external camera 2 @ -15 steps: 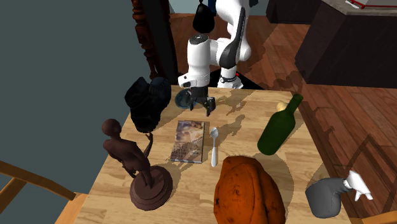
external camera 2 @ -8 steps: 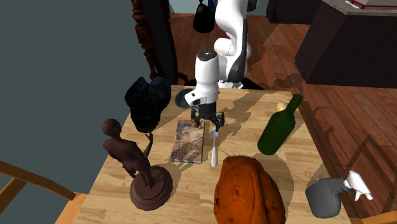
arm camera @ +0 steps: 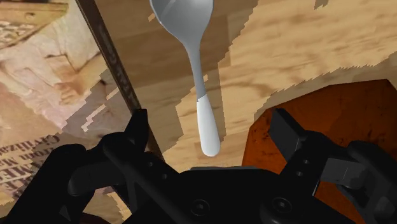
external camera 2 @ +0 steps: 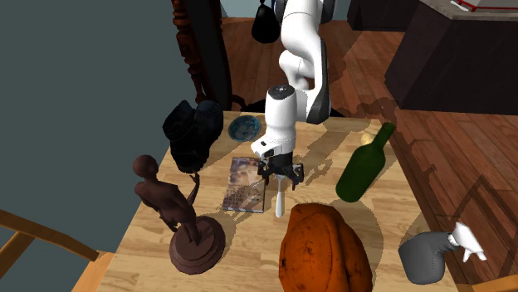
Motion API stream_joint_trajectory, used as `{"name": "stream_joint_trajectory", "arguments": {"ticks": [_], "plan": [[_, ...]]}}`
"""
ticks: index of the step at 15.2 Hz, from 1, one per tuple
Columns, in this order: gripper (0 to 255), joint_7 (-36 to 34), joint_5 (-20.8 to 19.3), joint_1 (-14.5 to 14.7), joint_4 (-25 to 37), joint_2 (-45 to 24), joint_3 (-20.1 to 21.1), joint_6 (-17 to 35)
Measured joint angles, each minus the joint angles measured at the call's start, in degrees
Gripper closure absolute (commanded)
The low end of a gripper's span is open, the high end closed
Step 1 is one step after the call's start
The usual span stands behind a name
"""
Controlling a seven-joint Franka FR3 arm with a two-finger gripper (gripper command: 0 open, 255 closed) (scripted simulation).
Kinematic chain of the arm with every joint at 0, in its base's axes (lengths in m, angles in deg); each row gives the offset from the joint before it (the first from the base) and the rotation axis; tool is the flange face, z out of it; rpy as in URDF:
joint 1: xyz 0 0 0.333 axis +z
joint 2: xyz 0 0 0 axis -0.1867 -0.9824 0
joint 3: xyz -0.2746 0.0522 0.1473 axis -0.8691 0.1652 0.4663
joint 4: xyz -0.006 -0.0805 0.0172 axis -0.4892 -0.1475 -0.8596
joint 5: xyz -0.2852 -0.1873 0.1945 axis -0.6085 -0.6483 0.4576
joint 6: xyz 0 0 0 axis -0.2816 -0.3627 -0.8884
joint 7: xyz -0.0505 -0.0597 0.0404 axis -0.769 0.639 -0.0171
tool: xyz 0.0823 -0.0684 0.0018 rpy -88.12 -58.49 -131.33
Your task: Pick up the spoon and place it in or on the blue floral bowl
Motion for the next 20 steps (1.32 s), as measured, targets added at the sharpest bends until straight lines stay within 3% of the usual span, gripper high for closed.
{"name": "stream_joint_trajectory", "arguments": {"ticks": [11, 12, 20], "plan": [[0, -0.7, -1.1, 0.8, 0.3, -3.2, -0.2, 3.2], [255, -0.7, -1.1, 0.8, 0.3, -3.2, -0.2, 3.2], [255, -0.7, -1.1, 0.7, 0.0, -3.3, -0.3, 3.3]]}}
